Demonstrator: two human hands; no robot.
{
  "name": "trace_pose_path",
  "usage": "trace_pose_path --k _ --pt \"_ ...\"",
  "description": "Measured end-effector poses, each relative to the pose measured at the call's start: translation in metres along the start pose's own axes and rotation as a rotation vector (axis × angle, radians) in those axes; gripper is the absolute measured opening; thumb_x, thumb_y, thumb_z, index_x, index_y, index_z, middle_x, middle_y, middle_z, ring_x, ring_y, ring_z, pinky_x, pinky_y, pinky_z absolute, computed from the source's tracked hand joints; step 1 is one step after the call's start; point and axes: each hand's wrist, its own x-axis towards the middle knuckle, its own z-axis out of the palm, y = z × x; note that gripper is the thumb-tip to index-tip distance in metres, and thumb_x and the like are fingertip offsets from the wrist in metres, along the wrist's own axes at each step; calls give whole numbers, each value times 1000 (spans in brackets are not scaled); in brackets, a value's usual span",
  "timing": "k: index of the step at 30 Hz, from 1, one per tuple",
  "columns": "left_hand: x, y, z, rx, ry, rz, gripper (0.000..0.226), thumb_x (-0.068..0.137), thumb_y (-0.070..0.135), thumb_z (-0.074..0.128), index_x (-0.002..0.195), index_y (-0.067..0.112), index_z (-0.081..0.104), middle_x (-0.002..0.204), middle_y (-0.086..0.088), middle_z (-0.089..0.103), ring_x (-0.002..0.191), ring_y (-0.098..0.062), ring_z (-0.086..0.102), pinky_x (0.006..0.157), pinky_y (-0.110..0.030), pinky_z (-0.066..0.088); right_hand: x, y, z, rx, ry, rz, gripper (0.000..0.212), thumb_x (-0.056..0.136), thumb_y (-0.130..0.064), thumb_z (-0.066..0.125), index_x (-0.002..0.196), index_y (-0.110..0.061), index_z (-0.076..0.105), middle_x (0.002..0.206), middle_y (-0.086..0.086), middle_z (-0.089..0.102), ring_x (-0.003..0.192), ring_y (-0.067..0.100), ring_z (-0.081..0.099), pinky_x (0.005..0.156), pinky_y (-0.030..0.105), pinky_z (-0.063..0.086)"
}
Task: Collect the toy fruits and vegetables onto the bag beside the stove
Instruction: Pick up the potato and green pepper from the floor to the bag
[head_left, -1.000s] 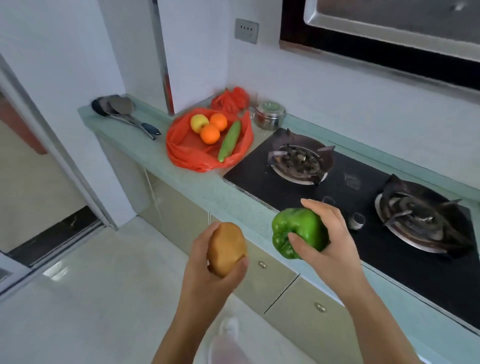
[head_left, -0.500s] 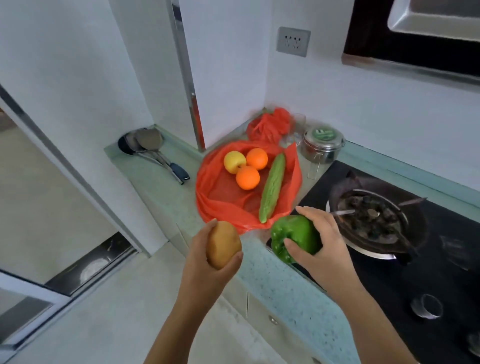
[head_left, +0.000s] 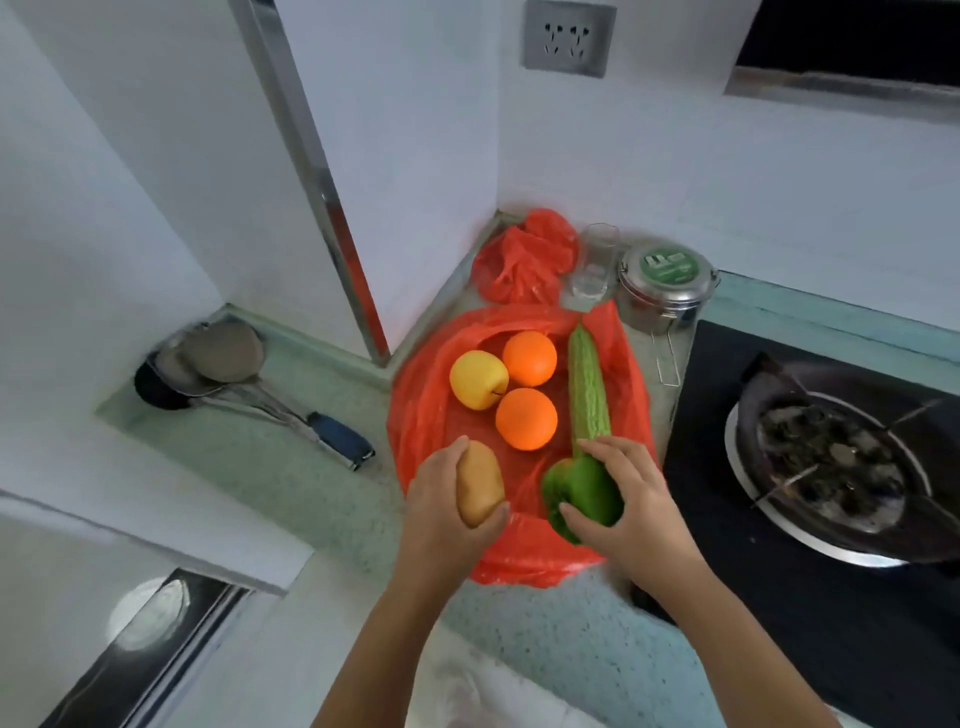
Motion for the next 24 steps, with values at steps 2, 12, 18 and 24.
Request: trace_pose_path --k 2,12,18,24 --pt "22 -15 1 20 -37 21 78 66 44 66 134 19 39 127 3 44 116 -9 38 98 -26 29 13 -2 13 -38 11 21 64 71 -30 74 128 -25 46 126 -10 36 123 14 33 102 32 33" --pt "76 -57 23 36 -181 19 84 71 36 76 139 17 29 138 -2 38 126 -16 32 101 -24 26 52 9 56 -246 5 74 65 74 -38 70 132 -23 43 138 -1 35 130 18 28 99 25 26" --pt "85 -69 31 21 -233 30 83 71 34 76 138 13 31 137 -6 38 127 -19 34 102 -28 31 61 15 69 -286 -17 98 67 75 -39 69 134 -22 41 142 2 33 137 23 19 108 38 27" --pt "87 -76 35 53 -226 76 85 74 49 67 141 13 29 139 -12 37 128 -24 34 100 -29 30 66 19 77 -299 -12 102 65 79 -36 67 135 -20 39 144 4 32 138 25 18 112 44 20"
